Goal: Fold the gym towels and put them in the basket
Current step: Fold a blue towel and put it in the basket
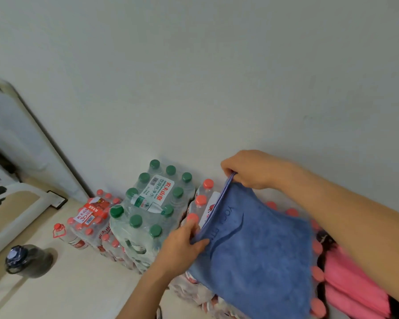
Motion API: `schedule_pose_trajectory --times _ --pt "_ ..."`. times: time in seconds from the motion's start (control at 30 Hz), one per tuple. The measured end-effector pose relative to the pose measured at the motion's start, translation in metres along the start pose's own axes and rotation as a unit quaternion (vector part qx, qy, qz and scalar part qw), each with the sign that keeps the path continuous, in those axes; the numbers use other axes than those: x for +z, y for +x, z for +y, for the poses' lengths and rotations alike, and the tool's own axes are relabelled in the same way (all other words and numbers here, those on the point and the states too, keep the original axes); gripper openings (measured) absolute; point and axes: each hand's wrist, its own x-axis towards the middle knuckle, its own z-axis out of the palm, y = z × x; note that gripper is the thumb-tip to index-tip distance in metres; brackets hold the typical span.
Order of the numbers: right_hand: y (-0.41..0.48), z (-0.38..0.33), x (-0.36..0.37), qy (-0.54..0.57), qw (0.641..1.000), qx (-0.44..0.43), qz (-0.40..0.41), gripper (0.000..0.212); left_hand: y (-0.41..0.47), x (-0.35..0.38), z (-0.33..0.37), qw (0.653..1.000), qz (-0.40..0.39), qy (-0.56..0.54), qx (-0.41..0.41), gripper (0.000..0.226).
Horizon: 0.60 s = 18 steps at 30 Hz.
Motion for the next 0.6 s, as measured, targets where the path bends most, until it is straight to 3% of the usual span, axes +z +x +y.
schedule_pose_trajectory --times 0.1,0.2,0.37,0.6 --pt "-0.022 0.010 -0.023 0.057 0.997 0.018 0.047 0.014 -0.004 -0.020 0.008 0.991 -0.034 -0.126 -0.031 0.024" --pt "-0.041 0.023 -0.042 0.158 0.981 0.038 0.105 0.006 -0.009 -0.054 0.024 0.992 0.013 -0.123 -0.024 0.037" --pt "-0.073 0.032 -0.071 0.369 0.912 0.047 0.176 0.004 -0.024 -0.124 0.052 0.987 0.086 -0.131 0.043 0.004" --pt "-0.105 0.019 -0.107 0.493 0.831 0.034 0.256 0.014 -0.012 -0.192 0.067 0.945 0.262 -0.140 0.139 0.017"
